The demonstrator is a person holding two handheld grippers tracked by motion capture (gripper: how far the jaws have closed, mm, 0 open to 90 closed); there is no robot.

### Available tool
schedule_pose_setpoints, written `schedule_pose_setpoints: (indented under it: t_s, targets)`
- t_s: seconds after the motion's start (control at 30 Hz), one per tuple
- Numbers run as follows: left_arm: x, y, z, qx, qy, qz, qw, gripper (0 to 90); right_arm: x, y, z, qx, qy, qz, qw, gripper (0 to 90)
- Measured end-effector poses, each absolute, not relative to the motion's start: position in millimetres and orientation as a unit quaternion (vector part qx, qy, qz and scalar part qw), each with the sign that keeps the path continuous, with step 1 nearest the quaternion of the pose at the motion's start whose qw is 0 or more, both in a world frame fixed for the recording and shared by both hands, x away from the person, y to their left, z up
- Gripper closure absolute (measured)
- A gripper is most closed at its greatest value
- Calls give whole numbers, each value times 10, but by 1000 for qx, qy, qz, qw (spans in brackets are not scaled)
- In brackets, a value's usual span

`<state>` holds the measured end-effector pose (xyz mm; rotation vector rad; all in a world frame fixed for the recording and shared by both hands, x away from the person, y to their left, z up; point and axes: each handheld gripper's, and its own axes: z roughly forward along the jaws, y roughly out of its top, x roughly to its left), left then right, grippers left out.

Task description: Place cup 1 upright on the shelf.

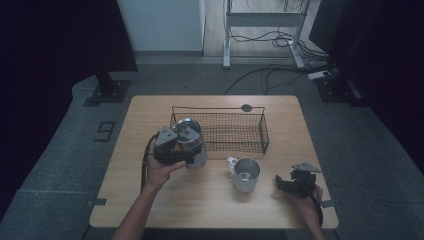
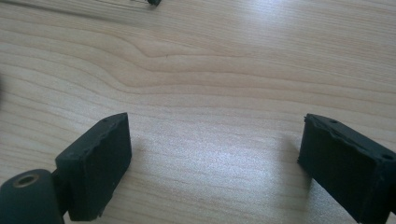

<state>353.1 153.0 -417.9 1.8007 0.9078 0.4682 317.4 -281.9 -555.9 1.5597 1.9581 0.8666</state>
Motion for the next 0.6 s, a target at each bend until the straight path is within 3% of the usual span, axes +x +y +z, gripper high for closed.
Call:
schedule_pose_setpoints:
  t_s: [0.6]
  targets:
    - [3681,1528,-4130,752,378,202,502,44,3174,-2820,-5558,572,716,317,244,94]
